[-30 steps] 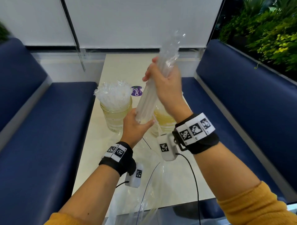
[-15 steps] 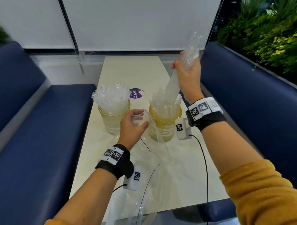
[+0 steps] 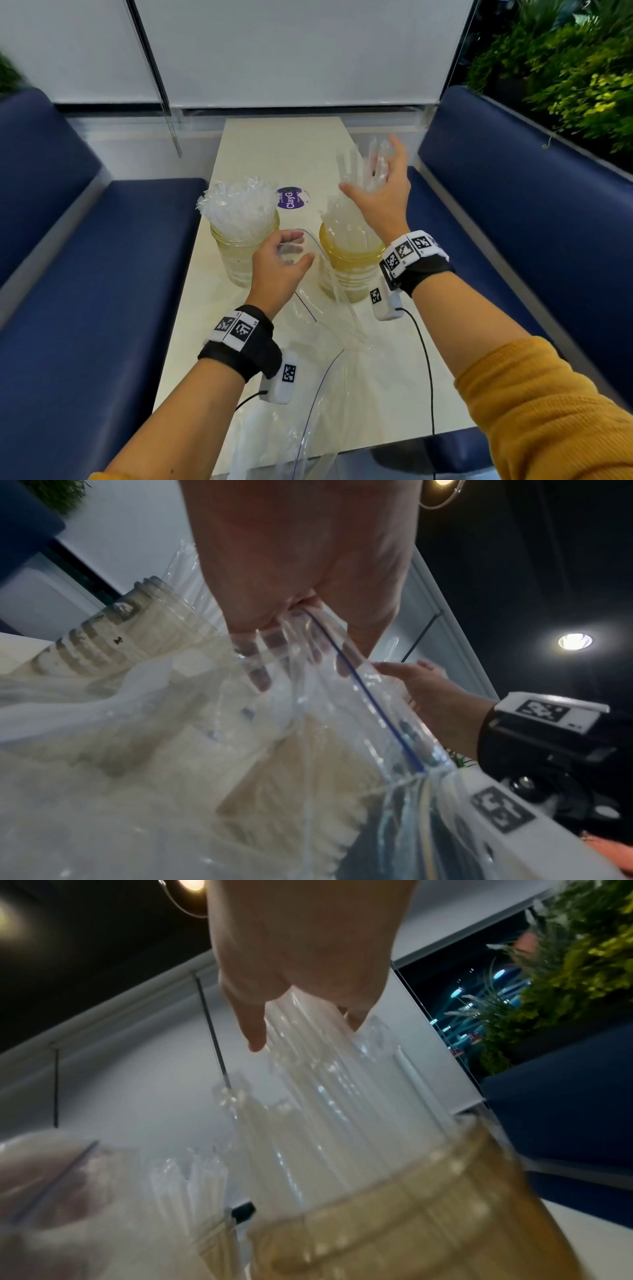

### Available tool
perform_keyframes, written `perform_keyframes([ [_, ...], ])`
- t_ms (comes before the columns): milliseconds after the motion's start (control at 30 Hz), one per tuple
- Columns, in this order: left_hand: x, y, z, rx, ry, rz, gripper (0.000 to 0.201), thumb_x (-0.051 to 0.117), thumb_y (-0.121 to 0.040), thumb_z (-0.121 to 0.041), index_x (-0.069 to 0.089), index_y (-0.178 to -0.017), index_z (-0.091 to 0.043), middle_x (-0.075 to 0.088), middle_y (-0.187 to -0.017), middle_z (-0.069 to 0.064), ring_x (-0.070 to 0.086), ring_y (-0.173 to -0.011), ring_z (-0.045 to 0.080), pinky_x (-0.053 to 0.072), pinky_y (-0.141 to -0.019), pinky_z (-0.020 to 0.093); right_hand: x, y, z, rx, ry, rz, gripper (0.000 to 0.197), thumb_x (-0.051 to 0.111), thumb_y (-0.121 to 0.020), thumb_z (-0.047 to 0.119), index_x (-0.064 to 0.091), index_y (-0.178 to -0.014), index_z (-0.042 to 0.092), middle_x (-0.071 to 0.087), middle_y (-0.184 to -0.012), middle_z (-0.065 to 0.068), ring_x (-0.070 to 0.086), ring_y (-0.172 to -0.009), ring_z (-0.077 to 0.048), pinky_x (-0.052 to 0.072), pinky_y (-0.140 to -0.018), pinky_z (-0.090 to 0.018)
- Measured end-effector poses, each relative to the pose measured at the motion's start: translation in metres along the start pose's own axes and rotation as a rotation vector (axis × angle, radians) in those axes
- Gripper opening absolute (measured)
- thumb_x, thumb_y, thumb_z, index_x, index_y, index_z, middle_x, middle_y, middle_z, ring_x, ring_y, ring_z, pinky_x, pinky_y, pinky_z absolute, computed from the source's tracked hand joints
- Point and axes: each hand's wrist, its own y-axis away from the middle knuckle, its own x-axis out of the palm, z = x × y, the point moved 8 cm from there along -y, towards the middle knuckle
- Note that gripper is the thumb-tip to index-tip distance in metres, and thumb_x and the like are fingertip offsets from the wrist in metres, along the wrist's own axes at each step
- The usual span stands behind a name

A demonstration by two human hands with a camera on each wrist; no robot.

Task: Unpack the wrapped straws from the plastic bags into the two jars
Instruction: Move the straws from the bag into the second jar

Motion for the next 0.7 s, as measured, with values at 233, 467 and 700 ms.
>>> perform_keyframes([
  [233, 0.001, -0.001, -0.005, 0.004, -0.018, 0.003, 0.036, 0.08, -0.082, -0.007, 0.065, -0.108, -0.026, 0.071, -0.112, -0.005, 0.07, -0.103, 0.015, 0.059, -0.093, 0.05, 0.009, -0.007, 0.029, -0.438, 0.369, 0.046, 0.045, 0.064, -0.087, 0.01, 0.063, -0.132, 0.013, 0.061, -0.132, -0.002, 0.056, -0.122, -0.018, 0.044, -0.103, -0.023],
  [467, 0.001, -0.001, -0.009, 0.022, -0.011, 0.011, 0.034, 0.08, -0.083, -0.008, 0.066, -0.11, -0.023, 0.071, -0.112, -0.006, 0.07, -0.104, 0.015, 0.059, -0.092, 0.04, 0.013, 0.021, 0.009, -0.479, 0.672, 0.048, 0.03, 0.055, -0.094, 0.037, 0.078, -0.084, 0.019, 0.077, -0.095, 0.002, 0.069, -0.092, -0.016, 0.034, -0.112, -0.036],
  [700, 0.003, -0.001, -0.005, 0.018, -0.001, 0.023, 0.033, 0.079, -0.083, -0.007, 0.066, -0.11, -0.021, 0.07, -0.115, -0.005, 0.07, -0.103, 0.014, 0.059, -0.085, 0.031, 0.053, -0.015, 0.028, -0.432, 0.838, 0.406, 0.041, 0.031, -0.108, 0.027, 0.049, -0.139, 0.006, 0.048, -0.146, -0.012, 0.044, -0.136, -0.026, 0.031, -0.118, -0.041],
])
